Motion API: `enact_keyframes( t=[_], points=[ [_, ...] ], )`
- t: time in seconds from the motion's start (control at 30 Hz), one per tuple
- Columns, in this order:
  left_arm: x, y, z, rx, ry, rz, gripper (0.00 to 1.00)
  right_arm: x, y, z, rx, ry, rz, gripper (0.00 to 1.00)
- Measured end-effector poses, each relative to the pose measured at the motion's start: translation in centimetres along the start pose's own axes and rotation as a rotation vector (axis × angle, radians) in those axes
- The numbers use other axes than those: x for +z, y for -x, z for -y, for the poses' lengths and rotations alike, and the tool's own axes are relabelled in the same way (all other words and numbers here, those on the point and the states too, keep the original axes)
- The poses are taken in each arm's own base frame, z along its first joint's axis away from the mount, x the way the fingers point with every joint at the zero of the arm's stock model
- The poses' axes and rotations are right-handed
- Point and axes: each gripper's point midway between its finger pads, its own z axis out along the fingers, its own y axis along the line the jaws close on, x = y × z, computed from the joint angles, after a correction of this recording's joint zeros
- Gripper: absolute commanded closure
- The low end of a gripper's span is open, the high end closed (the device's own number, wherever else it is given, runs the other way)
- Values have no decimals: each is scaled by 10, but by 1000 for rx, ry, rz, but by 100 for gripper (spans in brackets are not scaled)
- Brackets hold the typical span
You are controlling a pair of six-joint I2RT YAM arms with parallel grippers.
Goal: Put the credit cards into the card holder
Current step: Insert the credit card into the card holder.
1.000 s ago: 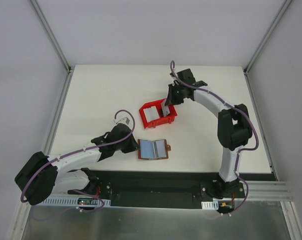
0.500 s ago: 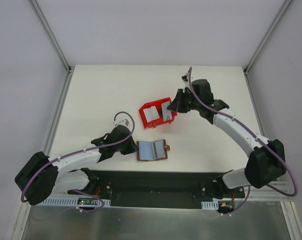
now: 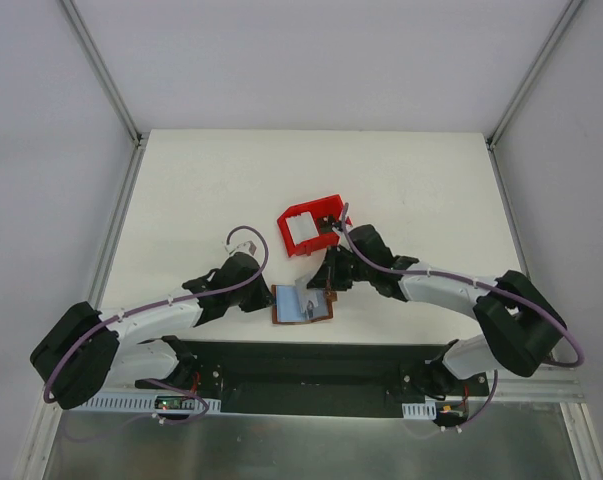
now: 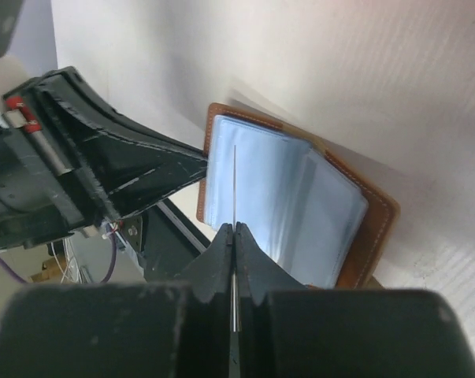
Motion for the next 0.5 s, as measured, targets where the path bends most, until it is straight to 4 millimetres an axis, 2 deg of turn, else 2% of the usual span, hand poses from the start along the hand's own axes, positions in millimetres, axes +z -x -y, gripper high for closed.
enact_keyframes(
  t=[0.23, 0.5],
  points=[
    [1, -1, -1, -13, 5, -3, 100, 14, -22, 31, 75, -60, -9, 100],
    [5, -4, -5, -18, 18, -13, 100, 26, -22, 38, 89, -51, 2, 100]
  ],
)
